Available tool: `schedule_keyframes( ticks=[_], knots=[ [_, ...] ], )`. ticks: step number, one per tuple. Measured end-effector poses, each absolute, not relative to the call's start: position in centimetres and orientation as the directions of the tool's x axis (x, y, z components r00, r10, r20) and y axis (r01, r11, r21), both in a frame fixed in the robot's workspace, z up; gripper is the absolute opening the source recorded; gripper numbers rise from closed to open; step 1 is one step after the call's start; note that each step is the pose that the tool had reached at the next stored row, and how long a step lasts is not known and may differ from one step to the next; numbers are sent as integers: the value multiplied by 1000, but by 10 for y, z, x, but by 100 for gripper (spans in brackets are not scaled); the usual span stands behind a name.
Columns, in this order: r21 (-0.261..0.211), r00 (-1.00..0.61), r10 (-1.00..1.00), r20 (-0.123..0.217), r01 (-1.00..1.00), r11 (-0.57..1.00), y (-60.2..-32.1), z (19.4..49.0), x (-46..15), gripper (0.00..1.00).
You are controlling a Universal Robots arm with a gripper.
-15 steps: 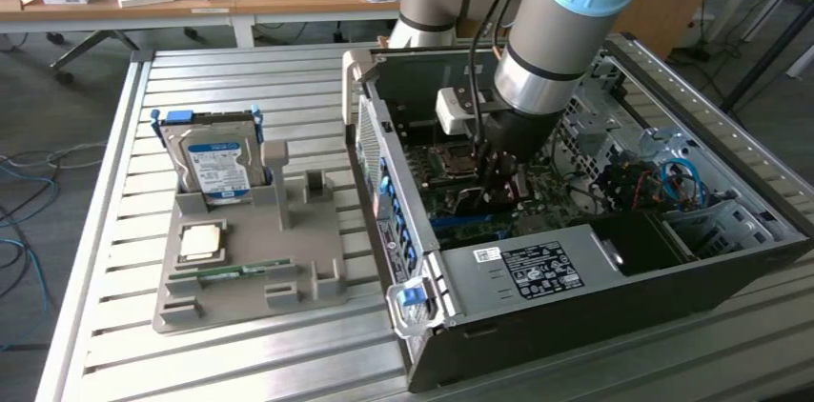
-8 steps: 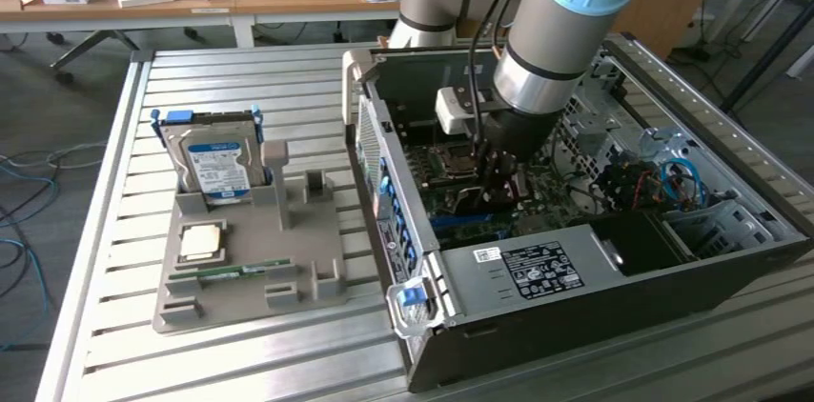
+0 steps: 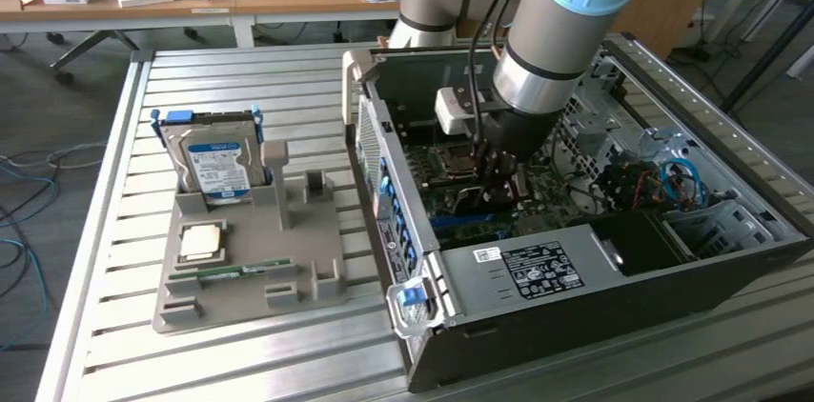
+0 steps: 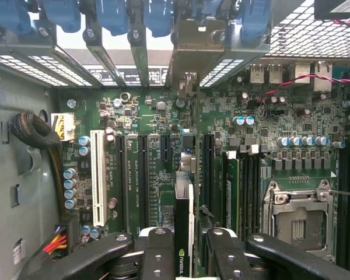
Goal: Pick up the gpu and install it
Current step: 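Insert the gpu into the slot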
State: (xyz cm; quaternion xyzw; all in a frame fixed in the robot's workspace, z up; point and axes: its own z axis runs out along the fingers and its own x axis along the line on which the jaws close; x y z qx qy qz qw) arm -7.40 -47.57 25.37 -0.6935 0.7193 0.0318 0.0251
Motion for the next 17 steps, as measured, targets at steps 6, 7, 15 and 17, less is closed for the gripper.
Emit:
schedule_keyframes(
  ticks=[6,7,15,17],
  knots=[
    [11,-30,-996,-80,-1000,29,-476,254,-74,26],
    [11,-29,-996,-80,-1000,28,-476,254,-74,26],
    [11,-21,-997,-80,-1000,20,-475,251,-74,26],
    [11,-21,-997,-81,-1000,21,-475,251,-74,26]
  ],
)
